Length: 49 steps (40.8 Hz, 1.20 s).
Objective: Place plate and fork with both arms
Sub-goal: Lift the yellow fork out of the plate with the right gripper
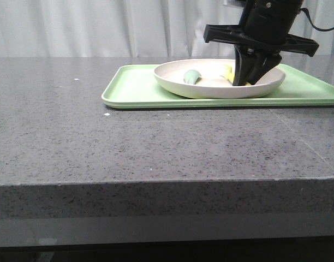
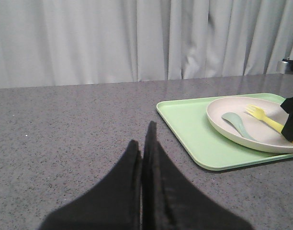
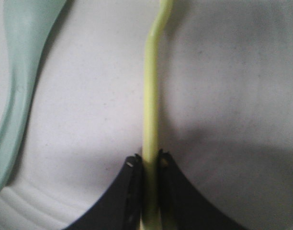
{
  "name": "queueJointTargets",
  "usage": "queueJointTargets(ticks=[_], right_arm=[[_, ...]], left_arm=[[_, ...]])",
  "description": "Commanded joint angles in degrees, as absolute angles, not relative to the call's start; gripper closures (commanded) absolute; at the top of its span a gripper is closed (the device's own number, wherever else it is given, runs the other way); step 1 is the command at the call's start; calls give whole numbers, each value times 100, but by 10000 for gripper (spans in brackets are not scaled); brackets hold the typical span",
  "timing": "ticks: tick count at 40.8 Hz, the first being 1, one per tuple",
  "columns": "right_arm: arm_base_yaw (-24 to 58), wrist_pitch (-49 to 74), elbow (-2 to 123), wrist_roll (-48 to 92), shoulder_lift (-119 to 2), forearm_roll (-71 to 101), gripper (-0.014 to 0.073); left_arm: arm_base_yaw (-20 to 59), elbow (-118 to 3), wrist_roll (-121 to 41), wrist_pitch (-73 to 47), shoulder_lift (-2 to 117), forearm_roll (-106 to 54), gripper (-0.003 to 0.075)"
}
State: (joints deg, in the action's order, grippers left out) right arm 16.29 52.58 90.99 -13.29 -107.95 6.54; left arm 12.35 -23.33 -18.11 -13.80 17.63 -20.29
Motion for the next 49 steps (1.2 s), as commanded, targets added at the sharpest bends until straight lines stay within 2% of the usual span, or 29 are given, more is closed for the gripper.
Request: queueJointTargets(ticks=[1, 11, 21, 33, 49], right_arm=[[1619, 5168, 9286, -1329, -10414, 631, 692], [1442, 5230, 9291, -1329, -9968, 631, 692], [812, 5523, 9291, -1104, -9699, 636, 692], [345, 5558, 9291, -733, -9850, 636, 692], [353, 5233, 9291, -230, -10408, 636, 692]], left_arm=[[1229, -2478, -1794, -959, 1808, -2060, 738], [1229, -2478, -1794, -959, 1808, -2060, 738], [1229, -2478, -1794, -959, 1808, -2060, 738], [1229, -2478, -1794, -959, 1808, -2060, 738], [1229, -2478, -1794, -959, 1808, -2060, 738]])
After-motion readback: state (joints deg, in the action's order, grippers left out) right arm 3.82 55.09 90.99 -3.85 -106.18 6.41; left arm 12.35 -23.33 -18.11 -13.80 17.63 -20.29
